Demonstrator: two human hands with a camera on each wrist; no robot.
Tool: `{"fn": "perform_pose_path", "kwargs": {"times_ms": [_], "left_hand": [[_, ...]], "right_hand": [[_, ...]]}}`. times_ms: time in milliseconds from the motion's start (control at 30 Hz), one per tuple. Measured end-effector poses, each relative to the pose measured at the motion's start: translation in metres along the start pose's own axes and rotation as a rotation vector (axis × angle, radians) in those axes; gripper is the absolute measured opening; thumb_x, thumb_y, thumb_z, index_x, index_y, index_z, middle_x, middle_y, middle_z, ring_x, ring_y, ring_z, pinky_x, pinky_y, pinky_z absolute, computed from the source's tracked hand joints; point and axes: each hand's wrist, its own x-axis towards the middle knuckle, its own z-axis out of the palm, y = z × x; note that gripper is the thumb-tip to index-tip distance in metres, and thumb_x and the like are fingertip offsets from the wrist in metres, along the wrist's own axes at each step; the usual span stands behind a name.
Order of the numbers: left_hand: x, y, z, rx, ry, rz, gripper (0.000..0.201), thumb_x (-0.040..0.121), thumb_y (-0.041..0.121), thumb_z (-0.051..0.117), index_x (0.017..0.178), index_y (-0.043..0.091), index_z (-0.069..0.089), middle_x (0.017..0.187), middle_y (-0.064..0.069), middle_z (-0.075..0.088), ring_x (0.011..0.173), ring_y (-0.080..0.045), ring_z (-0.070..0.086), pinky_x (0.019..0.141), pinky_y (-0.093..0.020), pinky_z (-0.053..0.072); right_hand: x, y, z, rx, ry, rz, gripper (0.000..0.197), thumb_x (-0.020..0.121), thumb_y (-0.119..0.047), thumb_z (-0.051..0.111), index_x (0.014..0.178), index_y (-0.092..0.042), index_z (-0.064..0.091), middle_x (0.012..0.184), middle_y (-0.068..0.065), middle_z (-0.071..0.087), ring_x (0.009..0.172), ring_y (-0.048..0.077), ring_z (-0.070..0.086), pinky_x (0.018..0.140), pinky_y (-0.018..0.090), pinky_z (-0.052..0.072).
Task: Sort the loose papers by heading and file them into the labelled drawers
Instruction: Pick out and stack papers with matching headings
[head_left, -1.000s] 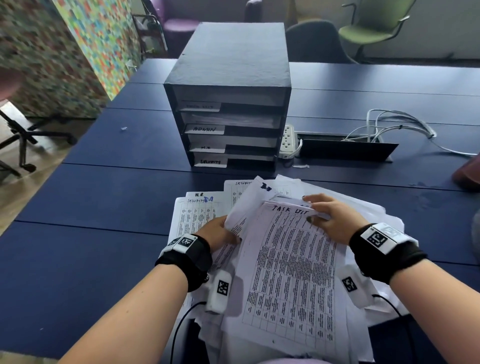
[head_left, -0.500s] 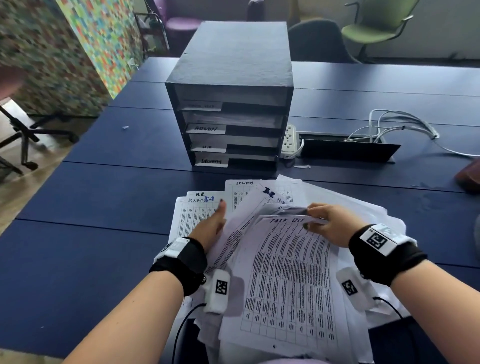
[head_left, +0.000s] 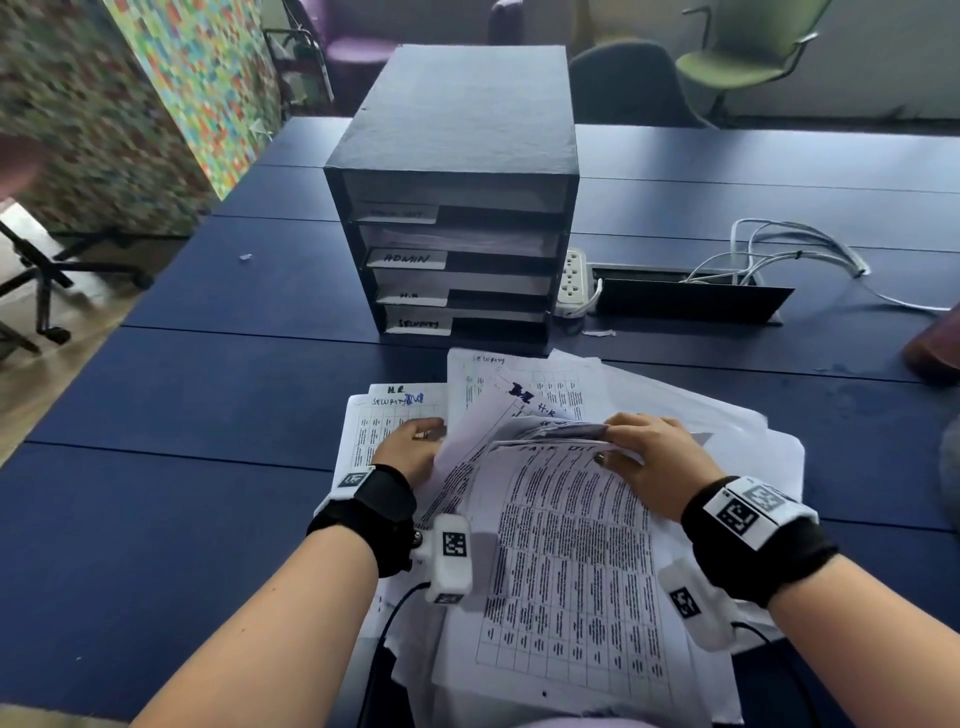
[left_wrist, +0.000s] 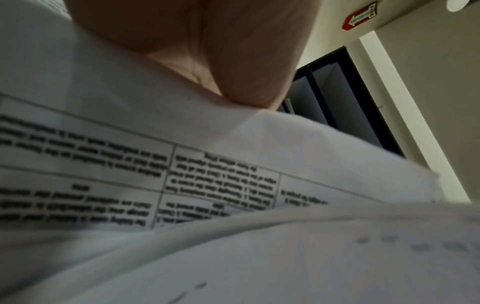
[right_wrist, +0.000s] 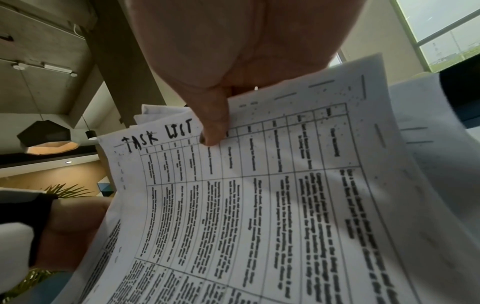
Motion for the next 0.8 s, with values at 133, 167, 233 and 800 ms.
{"fn": "perform_pose_path", "kwargs": {"times_ms": [133, 167, 233, 800], "left_hand": [[-0.010, 0.004, 0.002, -0.011, -0.042, 0.146, 0.026, 0.083, 0.010, 0.064, 0.107, 0.019, 0.068, 0.092, 0.000, 0.066, 0.083, -0.015, 0.058, 0.054, -0.002, 0.041], [-0.013, 0.004, 0.003, -0.002, -0.055, 0.170, 0.026, 0.080, 0.017, 0.065, 0.104, 0.019, 0.071, 0.090, 0.003, 0.069, 0.081, -0.011, 0.060, 0.058, -0.005, 0.042], [-0.015, 0.003, 0.004, 0.046, -0.099, 0.186, 0.029, 0.077, 0.021, 0.062, 0.104, 0.019, 0.072, 0.093, 0.004, 0.071, 0.082, -0.008, 0.062, 0.065, -0.010, 0.045], [-0.036, 0.001, 0.023, 0.117, -0.262, 0.192, 0.044, 0.079, -0.010, 0.045, 0.067, 0.023, 0.073, 0.051, 0.016, 0.063, 0.051, 0.002, 0.057, 0.056, -0.014, 0.045]], "right_hand": [[0.004, -0.004, -0.002, -0.022, 0.010, -0.001, 0.012, 0.086, -0.023, 0.063, 0.092, -0.016, 0.069, 0.097, -0.006, 0.063, 0.092, 0.022, 0.058, 0.087, 0.033, 0.033], [0.005, -0.004, -0.002, -0.017, 0.009, -0.001, 0.010, 0.085, -0.022, 0.063, 0.090, -0.016, 0.069, 0.096, -0.005, 0.063, 0.090, 0.022, 0.058, 0.086, 0.033, 0.034], [0.007, -0.004, -0.005, -0.016, 0.010, -0.007, 0.009, 0.085, -0.022, 0.064, 0.086, -0.014, 0.069, 0.092, -0.005, 0.063, 0.085, 0.023, 0.059, 0.085, 0.035, 0.040], [0.013, 0.004, -0.020, -0.196, 0.141, -0.023, 0.006, 0.072, -0.030, 0.075, 0.074, -0.030, 0.069, 0.150, -0.005, 0.031, 0.139, 0.023, 0.018, 0.111, 0.045, 0.005]]}}
